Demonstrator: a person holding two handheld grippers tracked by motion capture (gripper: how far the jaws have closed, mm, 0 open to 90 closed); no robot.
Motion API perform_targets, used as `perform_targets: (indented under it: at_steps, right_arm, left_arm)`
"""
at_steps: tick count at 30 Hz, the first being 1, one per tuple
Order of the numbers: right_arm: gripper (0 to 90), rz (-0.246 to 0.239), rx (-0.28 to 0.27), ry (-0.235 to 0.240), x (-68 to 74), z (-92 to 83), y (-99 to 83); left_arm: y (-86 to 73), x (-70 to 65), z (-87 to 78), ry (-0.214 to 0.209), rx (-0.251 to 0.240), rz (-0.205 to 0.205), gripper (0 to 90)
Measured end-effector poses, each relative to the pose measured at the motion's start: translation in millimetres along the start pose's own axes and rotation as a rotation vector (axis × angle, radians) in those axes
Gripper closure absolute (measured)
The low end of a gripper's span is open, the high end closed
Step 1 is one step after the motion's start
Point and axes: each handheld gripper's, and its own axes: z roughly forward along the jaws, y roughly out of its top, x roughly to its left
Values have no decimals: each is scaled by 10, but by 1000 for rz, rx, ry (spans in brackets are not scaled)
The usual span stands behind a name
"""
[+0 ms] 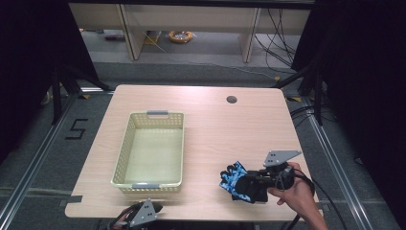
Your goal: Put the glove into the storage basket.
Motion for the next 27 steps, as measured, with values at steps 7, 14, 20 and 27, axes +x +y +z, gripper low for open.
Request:
perform_targets:
  at_steps: [7, 14, 20, 27]
  right_arm:
    - [851, -24, 59, 12, -127, -71, -194]
    - [850, -117, 56, 77, -233, -17, -263]
    - [848, -157, 81, 117, -313, 43, -211]
    - [846, -175, 91, 189, -456, 136, -196]
  left_arm:
    - [206, -135, 139, -33, -23, 36, 194]
    - [420, -244, 310, -52, -37, 70, 203]
    - [582, -349, 466, -69, -46, 103, 209]
    - [726, -336, 652, -56, -62, 114, 230]
